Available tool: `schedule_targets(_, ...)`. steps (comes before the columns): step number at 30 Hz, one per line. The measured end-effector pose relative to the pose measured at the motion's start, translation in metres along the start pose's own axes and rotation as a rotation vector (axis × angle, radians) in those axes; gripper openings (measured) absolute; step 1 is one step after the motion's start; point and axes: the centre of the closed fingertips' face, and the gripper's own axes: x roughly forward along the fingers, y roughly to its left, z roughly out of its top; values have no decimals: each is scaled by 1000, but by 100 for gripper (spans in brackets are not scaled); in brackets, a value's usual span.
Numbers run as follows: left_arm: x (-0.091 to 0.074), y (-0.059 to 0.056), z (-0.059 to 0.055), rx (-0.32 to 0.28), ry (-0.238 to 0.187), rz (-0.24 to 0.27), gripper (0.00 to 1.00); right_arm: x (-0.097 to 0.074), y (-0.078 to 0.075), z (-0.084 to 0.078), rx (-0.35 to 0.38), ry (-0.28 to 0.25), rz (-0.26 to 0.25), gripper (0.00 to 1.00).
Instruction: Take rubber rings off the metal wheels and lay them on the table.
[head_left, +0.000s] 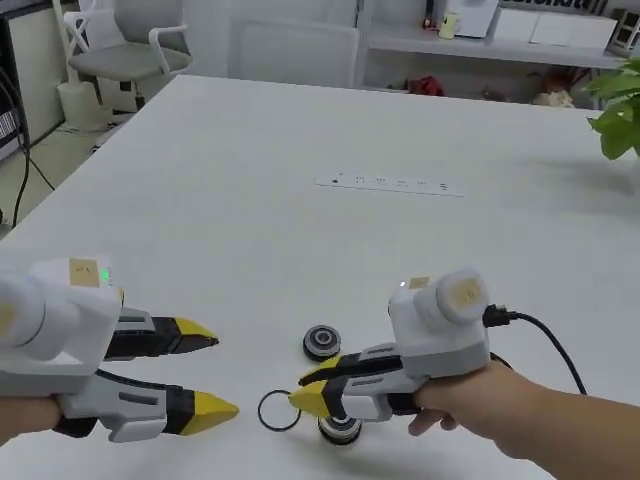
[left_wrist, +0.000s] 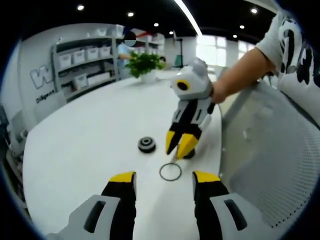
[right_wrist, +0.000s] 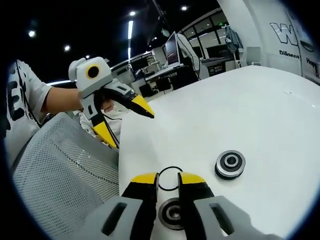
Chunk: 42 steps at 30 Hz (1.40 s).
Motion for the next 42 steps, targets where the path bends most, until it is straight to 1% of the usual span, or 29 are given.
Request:
schedule_targets(6, 4, -1, 3, 5, 2, -13, 46, -10, -5, 4, 1, -17, -13, 14)
schedule_targets(19, 16, 0, 13, 31, 7, -33, 46, -30, -11, 7, 6, -41, -36, 14)
schedule_targets(24, 21, -1, 16, 38, 9, -43, 46, -36, -11, 5, 1, -37, -38, 15)
schedule_targets(29, 26, -5, 19, 50, 11, -61, 46, -43, -11, 1, -5, -29, -40, 15)
schedule_targets(38, 34, -9, 21, 59, 20, -85, 45, -53, -13, -8, -12, -10, -49, 15)
schedule_targets(42, 39, -12, 23, 64, 22, -99, 44, -55, -13, -13, -20, 2, -50, 16)
